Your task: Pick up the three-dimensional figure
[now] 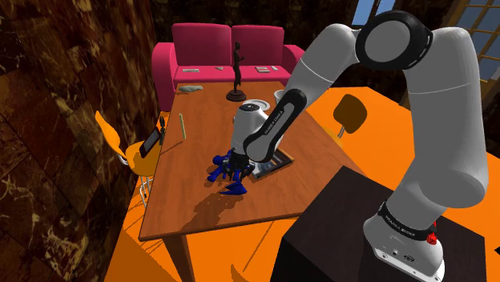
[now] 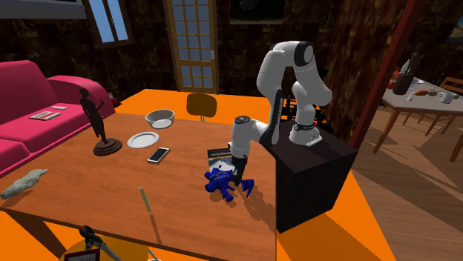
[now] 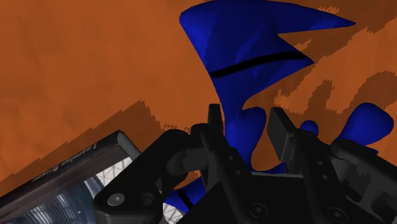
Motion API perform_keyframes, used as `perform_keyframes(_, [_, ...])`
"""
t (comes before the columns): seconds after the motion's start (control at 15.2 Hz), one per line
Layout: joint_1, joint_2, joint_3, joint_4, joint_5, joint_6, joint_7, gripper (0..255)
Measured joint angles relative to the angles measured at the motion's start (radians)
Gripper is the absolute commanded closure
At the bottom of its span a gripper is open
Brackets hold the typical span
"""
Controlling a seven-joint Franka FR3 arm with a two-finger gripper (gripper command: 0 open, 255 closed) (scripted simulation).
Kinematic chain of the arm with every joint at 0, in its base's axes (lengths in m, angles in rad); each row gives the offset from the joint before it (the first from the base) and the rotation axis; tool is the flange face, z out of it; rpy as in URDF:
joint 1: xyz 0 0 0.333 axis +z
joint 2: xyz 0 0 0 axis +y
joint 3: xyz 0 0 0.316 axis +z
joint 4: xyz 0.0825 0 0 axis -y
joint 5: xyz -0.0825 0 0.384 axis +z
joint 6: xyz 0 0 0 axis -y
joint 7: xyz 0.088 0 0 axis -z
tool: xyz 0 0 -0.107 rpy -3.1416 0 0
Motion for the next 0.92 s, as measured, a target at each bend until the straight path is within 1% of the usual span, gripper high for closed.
perform_keyframes(0.53, [-0.001,0.000,0.000,-0.001,0.000,0.001,-0.001,255])
perform_keyframes(0.92, [-0.019,-0.064,0.021,-0.019,0.018,-0.046,-0.011,255])
